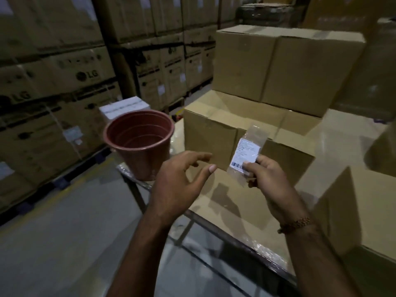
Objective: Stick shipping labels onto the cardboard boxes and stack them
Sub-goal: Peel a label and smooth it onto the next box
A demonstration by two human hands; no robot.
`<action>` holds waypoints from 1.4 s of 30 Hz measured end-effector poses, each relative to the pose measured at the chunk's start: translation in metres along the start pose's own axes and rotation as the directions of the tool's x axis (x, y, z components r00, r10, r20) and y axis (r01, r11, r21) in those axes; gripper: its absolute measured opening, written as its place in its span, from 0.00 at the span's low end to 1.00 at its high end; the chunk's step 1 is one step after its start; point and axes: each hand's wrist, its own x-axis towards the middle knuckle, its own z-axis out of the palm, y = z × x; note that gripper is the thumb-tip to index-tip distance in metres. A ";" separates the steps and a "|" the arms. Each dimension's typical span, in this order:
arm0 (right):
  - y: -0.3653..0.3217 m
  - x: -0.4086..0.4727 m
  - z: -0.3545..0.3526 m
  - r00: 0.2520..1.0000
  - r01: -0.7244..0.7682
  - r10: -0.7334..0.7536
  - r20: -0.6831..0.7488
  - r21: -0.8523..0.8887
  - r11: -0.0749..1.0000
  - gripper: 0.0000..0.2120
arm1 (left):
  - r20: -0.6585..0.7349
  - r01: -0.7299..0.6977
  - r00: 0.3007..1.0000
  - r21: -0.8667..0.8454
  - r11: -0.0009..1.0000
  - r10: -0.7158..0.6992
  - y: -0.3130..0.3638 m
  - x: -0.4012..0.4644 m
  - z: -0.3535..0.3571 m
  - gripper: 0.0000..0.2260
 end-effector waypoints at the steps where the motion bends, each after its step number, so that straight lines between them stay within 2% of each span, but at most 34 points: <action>1: -0.001 0.006 0.014 1.000 0.005 -0.005 0.014 -0.002 1.000 0.11 | -0.011 0.014 1.000 0.014 1.000 -0.014 -0.010 0.001 -0.009 0.12; 5: -0.006 0.035 0.065 0.995 0.036 -0.035 0.090 -0.011 0.999 0.10 | -0.051 0.069 0.997 0.084 0.994 -0.065 -0.052 0.013 -0.043 0.12; 9: -0.012 0.071 0.111 0.993 0.065 -0.059 0.107 -0.051 0.997 0.06 | -0.076 0.097 0.994 0.204 0.974 -0.083 -0.092 0.039 -0.071 0.16; 12: -0.014 0.102 0.140 0.985 0.128 -0.115 0.126 -0.094 0.987 0.02 | -0.107 0.123 0.989 0.230 0.965 -0.100 -0.126 0.061 -0.085 0.17; 18: -0.016 0.164 0.195 0.982 0.176 -0.164 0.092 -0.147 0.973 0.08 | -0.188 0.250 0.958 0.187 0.950 -0.215 -0.186 0.099 -0.109 0.25; 22: -0.019 0.195 0.228 0.981 0.192 -0.174 0.090 -0.253 0.948 0.10 | -0.218 0.282 0.947 0.221 0.934 -0.234 -0.221 0.121 -0.126 0.26; 26: -0.015 0.214 0.256 0.983 0.179 -0.147 0.110 -0.395 0.901 0.11 | -0.143 0.277 0.959 0.292 0.915 -0.245 -0.252 0.139 -0.132 0.25; 31: -0.003 0.229 0.286 0.987 0.158 -0.152 0.056 -0.547 0.822 0.11 | -0.041 0.240 0.970 0.297 0.924 -0.239 -0.289 0.161 -0.135 0.25; 36: 0.001 0.233 0.311 0.996 0.070 -0.087 0.006 -0.638 0.767 0.11 | 0.056 0.201 0.975 0.184 0.962 -0.214 -0.322 0.175 -0.138 0.22; 42: 0.004 0.241 0.332 0.998 0.014 -0.049 -0.031 -0.700 0.714 0.12 | 0.055 0.123 0.990 0.068 0.990 -0.126 -0.348 0.184 -0.132 0.20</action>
